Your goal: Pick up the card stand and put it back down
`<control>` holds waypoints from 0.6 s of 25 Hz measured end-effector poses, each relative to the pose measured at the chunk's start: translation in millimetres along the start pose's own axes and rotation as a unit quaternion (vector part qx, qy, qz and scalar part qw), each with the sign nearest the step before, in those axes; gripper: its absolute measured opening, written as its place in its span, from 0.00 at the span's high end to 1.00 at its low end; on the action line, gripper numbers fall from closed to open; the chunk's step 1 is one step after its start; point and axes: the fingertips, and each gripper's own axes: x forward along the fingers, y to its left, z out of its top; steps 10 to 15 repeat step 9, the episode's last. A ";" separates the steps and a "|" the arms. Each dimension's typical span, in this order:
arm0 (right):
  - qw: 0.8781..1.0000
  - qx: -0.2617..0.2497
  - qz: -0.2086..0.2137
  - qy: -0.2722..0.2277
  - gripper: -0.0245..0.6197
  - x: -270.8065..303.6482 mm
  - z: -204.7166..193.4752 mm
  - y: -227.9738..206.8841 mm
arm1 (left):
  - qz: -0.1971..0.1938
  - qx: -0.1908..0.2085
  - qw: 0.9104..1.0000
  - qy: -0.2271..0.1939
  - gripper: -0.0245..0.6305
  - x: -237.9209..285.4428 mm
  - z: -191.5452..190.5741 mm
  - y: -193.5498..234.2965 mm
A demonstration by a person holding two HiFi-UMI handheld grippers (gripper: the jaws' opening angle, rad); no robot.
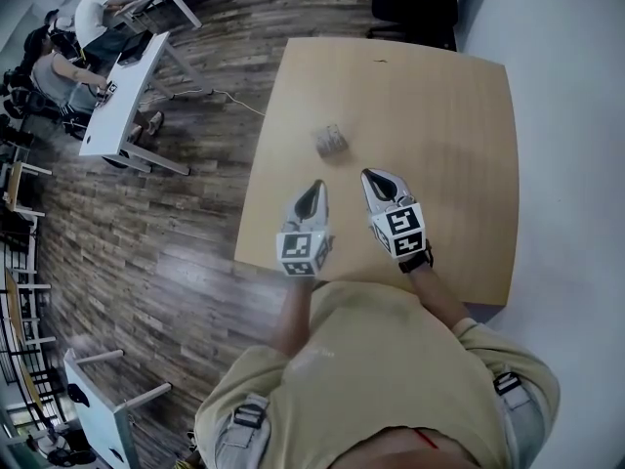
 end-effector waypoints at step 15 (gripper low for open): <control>1.000 0.004 -0.018 0.019 0.96 -15.1 -19.9 -34.5 | -0.035 -0.010 0.999 0.030 0.96 26.6 -23.6 -36.1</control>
